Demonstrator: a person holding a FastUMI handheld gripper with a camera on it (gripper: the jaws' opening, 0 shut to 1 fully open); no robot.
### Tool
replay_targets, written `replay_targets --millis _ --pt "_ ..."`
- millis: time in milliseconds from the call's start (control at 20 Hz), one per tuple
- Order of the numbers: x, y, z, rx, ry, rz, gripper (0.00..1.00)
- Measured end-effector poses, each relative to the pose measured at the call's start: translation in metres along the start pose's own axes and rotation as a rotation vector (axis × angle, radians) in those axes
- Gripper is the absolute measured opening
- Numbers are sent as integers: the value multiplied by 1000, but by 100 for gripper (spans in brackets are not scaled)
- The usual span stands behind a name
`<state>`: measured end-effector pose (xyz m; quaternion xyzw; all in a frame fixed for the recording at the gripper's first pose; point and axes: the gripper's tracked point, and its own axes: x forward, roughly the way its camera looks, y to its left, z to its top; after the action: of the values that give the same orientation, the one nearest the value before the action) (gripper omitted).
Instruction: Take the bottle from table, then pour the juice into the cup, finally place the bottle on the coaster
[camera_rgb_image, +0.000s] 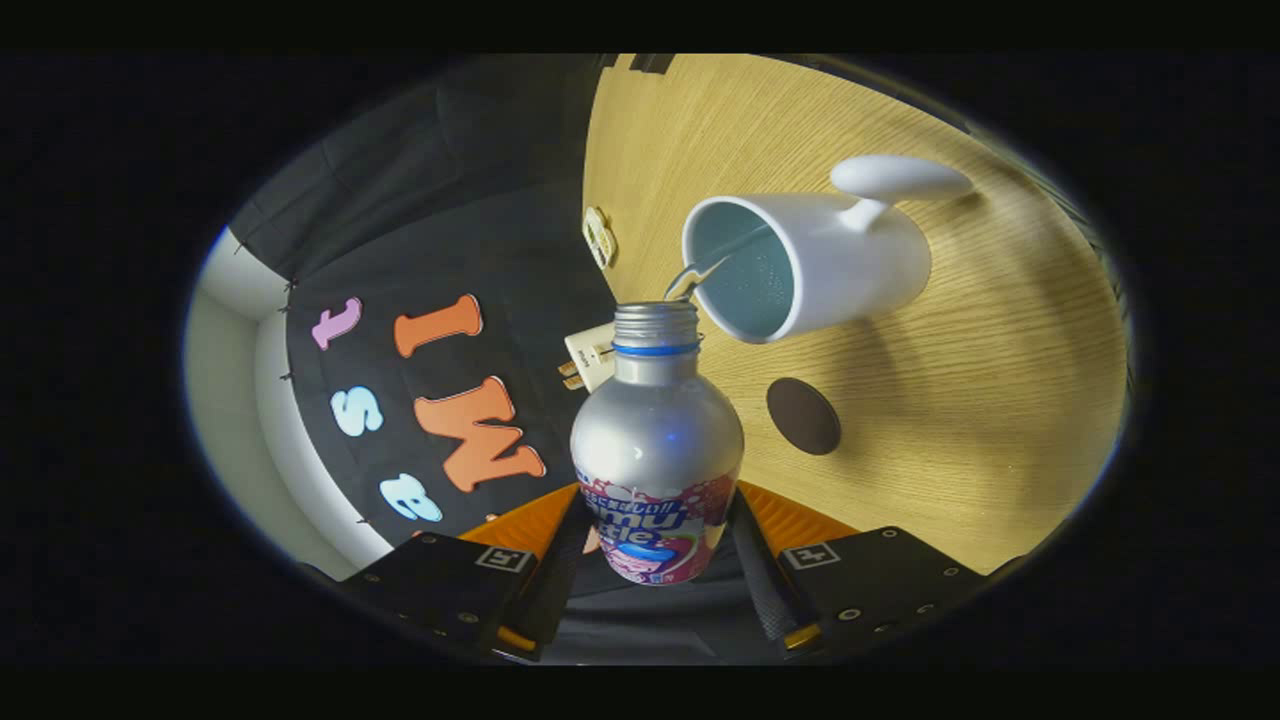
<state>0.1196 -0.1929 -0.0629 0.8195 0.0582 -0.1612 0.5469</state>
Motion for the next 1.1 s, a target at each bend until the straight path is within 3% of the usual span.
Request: replay_targets --millis 1100 --pt "2 3 -5 59 6 -3 76"
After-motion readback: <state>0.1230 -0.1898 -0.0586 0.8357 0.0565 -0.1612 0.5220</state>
